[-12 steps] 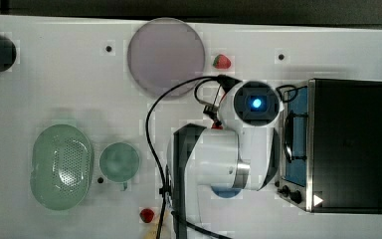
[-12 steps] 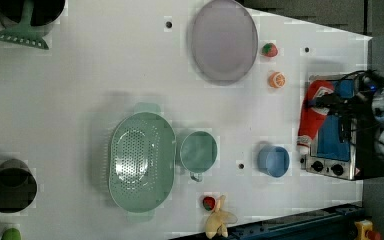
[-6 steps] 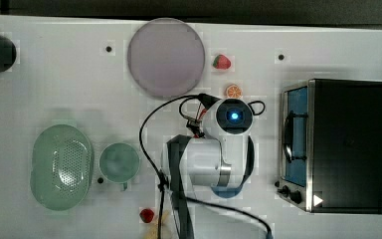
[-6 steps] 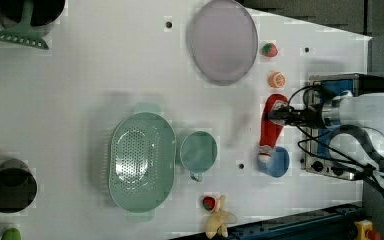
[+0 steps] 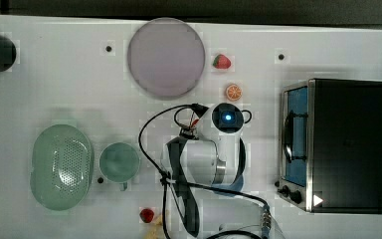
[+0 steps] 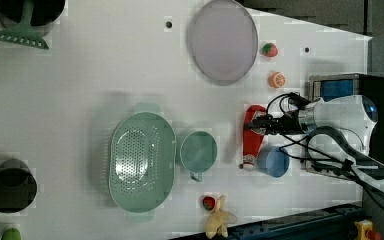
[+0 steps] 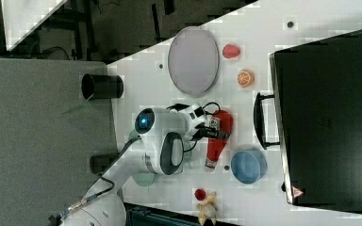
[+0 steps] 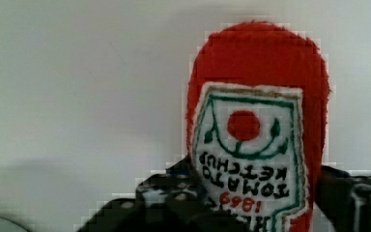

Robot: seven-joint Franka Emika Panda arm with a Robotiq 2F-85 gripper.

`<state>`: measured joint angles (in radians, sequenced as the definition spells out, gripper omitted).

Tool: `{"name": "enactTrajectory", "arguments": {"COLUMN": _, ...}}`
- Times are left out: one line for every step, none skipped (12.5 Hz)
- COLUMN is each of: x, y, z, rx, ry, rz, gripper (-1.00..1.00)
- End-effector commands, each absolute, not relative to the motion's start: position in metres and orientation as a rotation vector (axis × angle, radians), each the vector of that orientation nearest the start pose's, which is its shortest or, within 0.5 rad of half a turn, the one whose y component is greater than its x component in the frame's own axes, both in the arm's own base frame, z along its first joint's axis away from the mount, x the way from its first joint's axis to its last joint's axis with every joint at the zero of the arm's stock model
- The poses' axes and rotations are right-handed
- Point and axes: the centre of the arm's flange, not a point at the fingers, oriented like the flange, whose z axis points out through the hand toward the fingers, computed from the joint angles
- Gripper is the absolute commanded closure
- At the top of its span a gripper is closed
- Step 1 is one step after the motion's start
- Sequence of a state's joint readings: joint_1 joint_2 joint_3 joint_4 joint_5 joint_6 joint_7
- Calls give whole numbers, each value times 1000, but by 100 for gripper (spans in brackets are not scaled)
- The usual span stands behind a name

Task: Pick ketchup from strainer and place it on the table

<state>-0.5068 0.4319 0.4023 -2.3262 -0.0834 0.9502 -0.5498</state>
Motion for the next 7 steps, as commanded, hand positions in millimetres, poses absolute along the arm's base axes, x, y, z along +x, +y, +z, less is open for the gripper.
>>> {"name": "enactTrajectory", "arguments": {"x": 515, "y": -46, "z": 194, "rx": -3019, "ry": 411, "rz": 166, "gripper": -99}}
{"name": "enactTrajectory", "arguments": {"x": 521, "y": -47, "z": 208, "rx": -3029, "ry": 410, "rz": 129, "gripper": -100}}
{"name": "enactTrajectory", "arguments": {"x": 531, "y": -47, "z": 228, "rx": -3041, "ry": 404, "rz": 70, "gripper": -100}}
{"name": "enactTrajectory", "arguments": {"x": 542, "y": -47, "z": 254, "rx": -3054, "ry": 397, "rz": -7, "gripper": -100}}
{"name": "enactTrajectory", "arguments": {"x": 552, "y": -47, "z": 283, "rx": -3068, "ry": 392, "rz": -65, "gripper": -100}}
{"name": "enactTrajectory", "arguments": {"x": 561, "y": -47, "z": 314, "rx": -3082, "ry": 394, "rz": -114, "gripper": -100}}
{"name": "enactTrajectory", "arguments": {"x": 569, "y": -47, "z": 346, "rx": -3092, "ry": 429, "rz": -150, "gripper": -100}}
